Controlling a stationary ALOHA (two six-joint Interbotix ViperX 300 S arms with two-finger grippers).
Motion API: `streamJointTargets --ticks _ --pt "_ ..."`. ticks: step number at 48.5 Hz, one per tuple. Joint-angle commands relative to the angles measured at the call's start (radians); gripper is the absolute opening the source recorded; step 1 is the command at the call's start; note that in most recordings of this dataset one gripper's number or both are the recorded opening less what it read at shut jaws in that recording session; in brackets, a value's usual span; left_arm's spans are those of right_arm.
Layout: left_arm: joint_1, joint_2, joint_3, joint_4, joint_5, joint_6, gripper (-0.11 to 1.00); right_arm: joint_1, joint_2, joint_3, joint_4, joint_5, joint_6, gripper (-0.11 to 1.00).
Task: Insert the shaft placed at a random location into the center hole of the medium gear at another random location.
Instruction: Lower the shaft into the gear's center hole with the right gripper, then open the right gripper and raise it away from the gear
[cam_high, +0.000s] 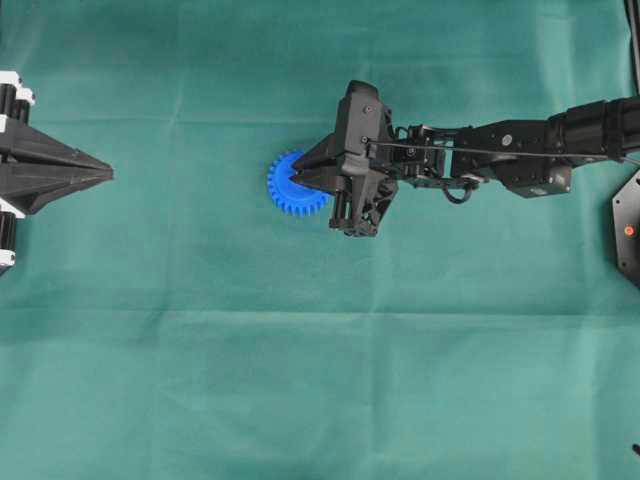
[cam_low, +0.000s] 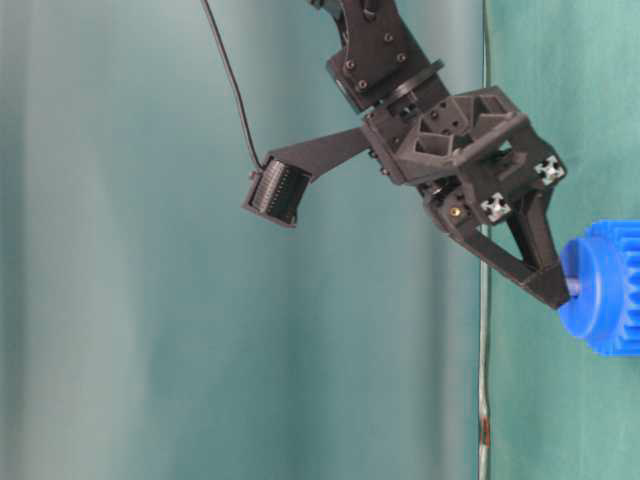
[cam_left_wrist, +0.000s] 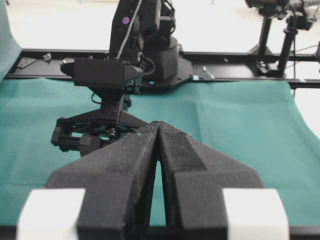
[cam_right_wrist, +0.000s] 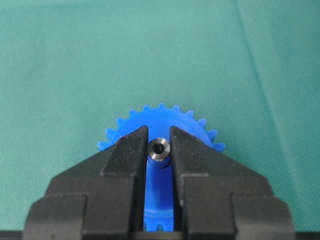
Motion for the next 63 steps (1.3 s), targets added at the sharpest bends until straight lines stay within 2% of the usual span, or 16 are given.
streamJointTargets --ticks 1,15,17,21,27,31,40,63 --pt "-0.002 0.008 -0.02 0.002 -0.003 -0.002 0.0 0.002 -0.014 -0.018 0.002 -0.015 0.005 0.13" --pt "0.0 0.011 -0.018 0.0 -0.005 -0.002 0.0 0.002 -0.014 -0.018 0.003 -0.017 0.005 0.14" --pt "0.0 0.011 -0.018 0.002 -0.005 0.0 0.0 0.002 -0.014 -0.018 0.002 -0.017 0.005 0.17" --pt "0.0 0.011 -0.018 0.002 -0.005 0.0 0.0 0.003 -0.014 -0.018 0.002 -0.017 0.005 0.36" --pt "-0.002 0.009 -0.018 0.0 -0.005 0.0 0.0 0.003 -0.015 -0.017 0.002 -0.017 0.005 0.74" --pt "0.0 0.011 -0.018 0.0 -0.005 -0.002 0.0 0.003 -0.015 -0.017 0.002 -0.017 0.005 0.91" --pt "0.0 0.011 -0.018 0.0 -0.005 -0.002 0.0 0.002 -0.015 -0.018 0.003 -0.023 0.005 0.83" --pt "0.0 0.011 -0.018 0.002 -0.003 0.0 0.0 0.003 -0.135 -0.026 0.003 0.006 0.005 0.83"
